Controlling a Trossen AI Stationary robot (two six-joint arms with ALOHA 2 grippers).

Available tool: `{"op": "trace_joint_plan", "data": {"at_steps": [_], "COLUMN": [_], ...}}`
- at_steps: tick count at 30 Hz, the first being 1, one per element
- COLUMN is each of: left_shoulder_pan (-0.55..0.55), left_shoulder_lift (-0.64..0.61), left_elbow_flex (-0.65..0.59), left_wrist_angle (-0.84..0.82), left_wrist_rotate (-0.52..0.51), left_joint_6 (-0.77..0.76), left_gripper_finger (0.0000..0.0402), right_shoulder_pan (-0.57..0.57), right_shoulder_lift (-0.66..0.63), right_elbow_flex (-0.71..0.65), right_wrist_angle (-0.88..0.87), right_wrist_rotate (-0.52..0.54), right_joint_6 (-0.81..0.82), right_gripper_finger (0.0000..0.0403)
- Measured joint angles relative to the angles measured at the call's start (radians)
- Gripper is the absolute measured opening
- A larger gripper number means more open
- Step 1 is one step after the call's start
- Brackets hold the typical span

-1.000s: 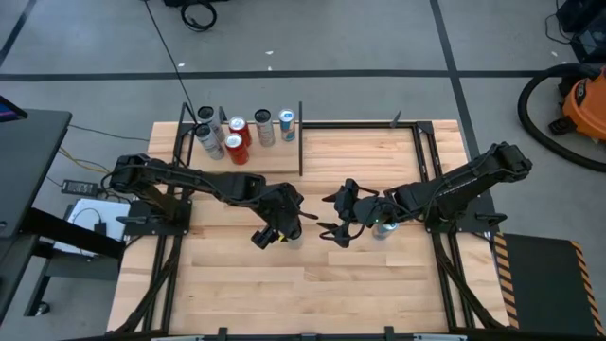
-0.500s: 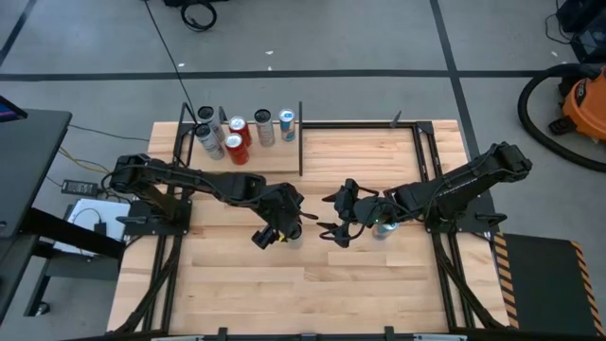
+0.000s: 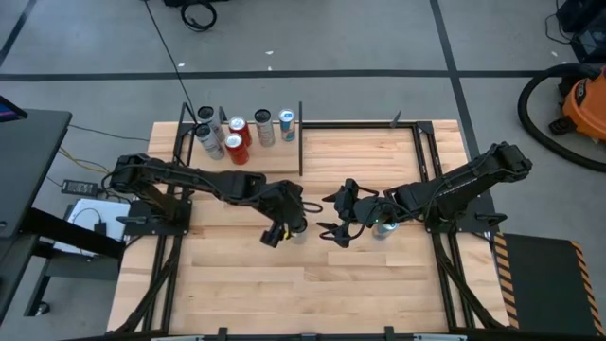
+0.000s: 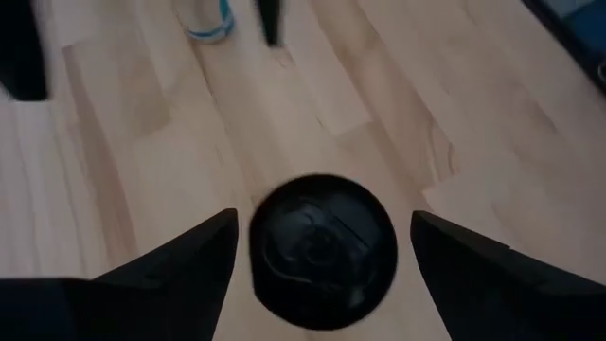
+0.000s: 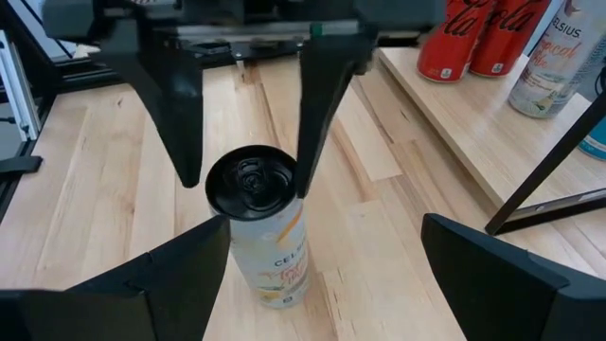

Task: Place canned beverage on shelf
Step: Put the white-yellow soda can on the shelf aligned with the other white-yellow soda can

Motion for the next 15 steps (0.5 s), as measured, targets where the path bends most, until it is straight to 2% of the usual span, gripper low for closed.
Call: {"op": "trace_joint_plan", "data": {"at_steps": [7,15], "left_shoulder_pan": [0.000,0.000], "left_shoulder_lift": [0.000,0.000], "left_elbow_flex": [0.040,0.045], "left_wrist_angle": [0.001,-0.001], "left_wrist_rotate": [-0.009,-0.028], "left_joint_6": [-0.197,-0.640], "left_gripper_finger": [0.0314,0.0314], "right_shoulder_pan": [0.000,0.000], "right_shoulder_lift": [0.000,0.000], "right_elbow_flex": [0.000,0.000], "right_wrist_angle": [-0.003,-0.003], "right_wrist_rotate": [0.000,0.000], "right_joint_6": [-0.005,-0.007], "right_gripper_finger": [0.0357,0.0357]}}
